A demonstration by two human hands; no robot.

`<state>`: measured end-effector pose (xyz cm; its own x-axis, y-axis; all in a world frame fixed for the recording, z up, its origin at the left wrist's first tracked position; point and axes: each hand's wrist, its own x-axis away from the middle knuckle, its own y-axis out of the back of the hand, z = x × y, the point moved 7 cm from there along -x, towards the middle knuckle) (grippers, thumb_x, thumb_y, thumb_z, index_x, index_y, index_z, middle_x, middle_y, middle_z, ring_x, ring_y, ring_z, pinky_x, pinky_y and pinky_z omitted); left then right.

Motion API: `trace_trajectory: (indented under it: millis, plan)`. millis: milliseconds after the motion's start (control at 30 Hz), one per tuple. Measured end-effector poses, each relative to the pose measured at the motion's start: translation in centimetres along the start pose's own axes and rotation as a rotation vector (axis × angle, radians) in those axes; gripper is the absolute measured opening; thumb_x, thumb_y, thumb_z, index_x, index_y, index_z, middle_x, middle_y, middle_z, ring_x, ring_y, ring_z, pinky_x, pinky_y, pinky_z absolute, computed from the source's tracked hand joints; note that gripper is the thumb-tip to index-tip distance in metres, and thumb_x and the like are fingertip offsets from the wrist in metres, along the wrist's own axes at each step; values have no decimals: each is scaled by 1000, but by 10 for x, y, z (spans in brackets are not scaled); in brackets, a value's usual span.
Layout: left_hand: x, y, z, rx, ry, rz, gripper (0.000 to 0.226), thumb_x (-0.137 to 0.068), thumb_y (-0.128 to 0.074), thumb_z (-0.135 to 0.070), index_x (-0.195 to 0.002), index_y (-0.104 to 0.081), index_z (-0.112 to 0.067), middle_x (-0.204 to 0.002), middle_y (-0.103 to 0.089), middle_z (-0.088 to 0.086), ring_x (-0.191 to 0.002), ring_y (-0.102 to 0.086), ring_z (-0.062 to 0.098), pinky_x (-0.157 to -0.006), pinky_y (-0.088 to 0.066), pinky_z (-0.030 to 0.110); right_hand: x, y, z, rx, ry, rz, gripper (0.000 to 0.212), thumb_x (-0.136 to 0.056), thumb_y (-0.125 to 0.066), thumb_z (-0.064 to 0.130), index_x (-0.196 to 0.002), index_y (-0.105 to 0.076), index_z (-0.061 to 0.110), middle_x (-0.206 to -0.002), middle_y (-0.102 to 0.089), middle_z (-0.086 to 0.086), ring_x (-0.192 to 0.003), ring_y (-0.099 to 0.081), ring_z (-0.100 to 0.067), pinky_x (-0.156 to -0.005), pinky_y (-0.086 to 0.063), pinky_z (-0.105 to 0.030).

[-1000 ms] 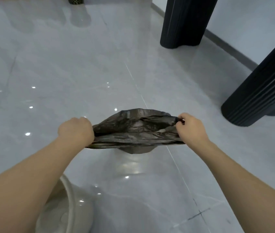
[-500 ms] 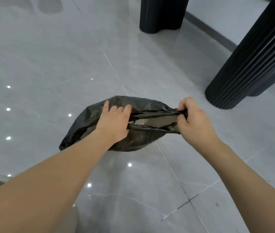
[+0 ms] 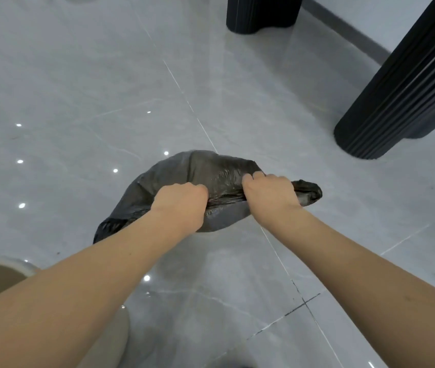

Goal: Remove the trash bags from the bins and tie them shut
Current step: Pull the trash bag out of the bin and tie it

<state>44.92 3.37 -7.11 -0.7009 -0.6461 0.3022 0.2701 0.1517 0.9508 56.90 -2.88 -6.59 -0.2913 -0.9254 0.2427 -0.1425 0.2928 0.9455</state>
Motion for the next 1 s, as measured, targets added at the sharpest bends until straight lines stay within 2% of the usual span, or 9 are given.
trace_trajectory:
  millis: [200,267,367,433,500,600,767,900,1000]
  plan:
    - [11,-32,36,-112,416,209,52,-90,-53,-16,-136,-32,-1,-115,-57,14,-101,-59,29,-73,-48,36,13,-41,0,-124,-74,191,32,-88,-49,11,-120,-45,6,-119,-51,-14,-99,-61,-34,-68,-40,-36]
    - [13,-41,46,-184,478,319,64,-90,-55,-21,-145,-27,-1,-135,-48,17,-121,-51,32,-90,-47,39,18,-60,-8,-224,-212,247,53,-87,-54,30,-129,-35,6,-123,-48,-17,-100,-60,-37,-72,-45,-38]
    - [21,-59,48,-438,400,475,49,-87,-50,-26,-135,-48,-15,-134,-46,16,-122,-42,34,-99,-40,44,27,-88,-18,-306,-386,364,110,-73,-62,64,-148,-8,4,-132,-44,-16,-111,-57,-35,-81,-48,-38]
    - [21,-69,45,-531,356,476,51,-87,-47,-32,-135,-48,-18,-139,-39,19,-126,-32,39,-104,-30,53,34,-101,-20,-338,-463,452,119,-68,-63,70,-149,-9,1,-125,-53,-10,-112,-58,-30,-81,-46,-35]
    - [23,-83,42,-400,401,493,54,-87,-50,-30,-138,-46,-15,-145,-34,22,-132,-30,44,-108,-22,63,40,-114,-16,-313,-428,608,88,-74,-62,60,-138,-38,3,-109,-62,-5,-101,-63,-27,-77,-46,-30]
    - [26,-105,43,3,508,575,48,-81,-52,-13,-128,-53,-3,-131,-51,19,-118,-51,42,-99,-41,55,60,-135,-4,-504,-353,991,36,-89,-56,35,-106,-55,4,-83,-68,-10,-78,-68,-26,-82,-51,-32]
    - [32,-120,44,416,622,470,48,-78,-43,-24,-118,-54,0,-102,-60,12,-92,-62,33,-83,-53,41,79,-136,7,-654,-189,1192,27,-98,-52,26,-94,-68,6,-48,-61,5,-55,-44,-12,-55,-38,-21]
    - [50,-118,42,577,759,424,77,-76,-53,-31,-137,-20,3,-106,-56,15,-98,-58,34,-90,-48,39,86,-158,-2,-854,-297,1233,25,-93,-58,25,-94,-75,6,-87,-61,0,-60,-36,-9,-54,-37,-17]
    - [55,-119,41,431,735,381,72,-86,-53,-23,-136,-9,3,-98,-51,12,-81,-50,28,-73,-38,35,90,-166,-8,-964,-361,1222,23,-92,-60,25,-80,-75,11,-85,-56,1,-63,-37,-9,-53,-37,-18]
